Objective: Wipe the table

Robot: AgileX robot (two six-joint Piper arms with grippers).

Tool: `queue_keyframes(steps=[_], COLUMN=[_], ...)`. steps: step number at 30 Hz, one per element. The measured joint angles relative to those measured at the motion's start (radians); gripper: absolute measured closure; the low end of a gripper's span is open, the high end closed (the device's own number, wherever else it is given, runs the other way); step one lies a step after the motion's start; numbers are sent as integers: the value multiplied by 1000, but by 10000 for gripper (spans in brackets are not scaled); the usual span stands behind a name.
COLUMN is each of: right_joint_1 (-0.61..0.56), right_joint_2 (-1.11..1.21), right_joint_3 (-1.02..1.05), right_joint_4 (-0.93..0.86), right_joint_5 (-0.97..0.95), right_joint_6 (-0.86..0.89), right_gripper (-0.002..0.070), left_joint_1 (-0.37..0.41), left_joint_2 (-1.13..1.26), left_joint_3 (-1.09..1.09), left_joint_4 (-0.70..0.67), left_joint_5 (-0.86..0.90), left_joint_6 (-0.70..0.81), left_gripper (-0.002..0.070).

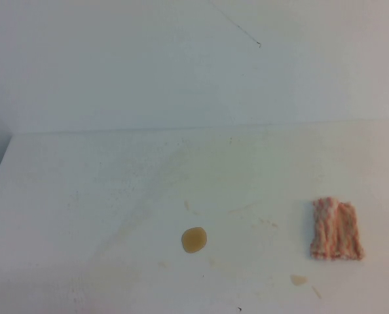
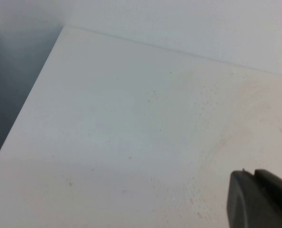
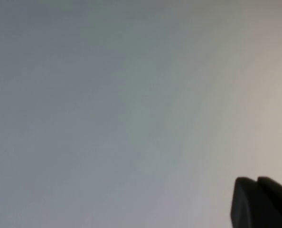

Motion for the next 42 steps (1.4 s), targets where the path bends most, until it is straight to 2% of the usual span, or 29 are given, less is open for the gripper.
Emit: queue_keyframes(steps=[7, 11, 15, 17, 25, 29, 33, 36, 42], right_joint_1=[0, 0, 2, 17, 65, 71, 71, 71, 71], right_joint_2=[203, 348, 485, 542, 808, 933, 1019, 1072, 1204], right_joint_3=[-219, -393, -567, -630, -780, -832, -846, -841, -841], right_joint_4=[-25, -59, -33, -13, 238, 413, 526, 629, 729], right_joint_5=[80, 336, 675, 763, 1126, 1196, 1180, 1167, 1294], right_joint_6=[152, 170, 170, 170, 105, 36, -159, -164, -164], right_gripper=[680, 680, 680, 680, 680, 680, 680, 680, 680], left_joint_1=[0, -5, -24, -33, -35, -35, -35, -35, -35], left_joint_2=[0, 0, 0, 0, 0, 0, 0, 0, 0], left_joint_3=[0, 0, 0, 0, 0, 0, 0, 0, 0], left_joint_4=[0, 0, 0, 0, 0, 0, 0, 0, 0], left_joint_5=[0, 0, 0, 0, 0, 0, 0, 0, 0], left_joint_6=[0, 0, 0, 0, 0, 0, 0, 0, 0], left_gripper=[676, 676, 676, 694, 682, 680, 679, 678, 678])
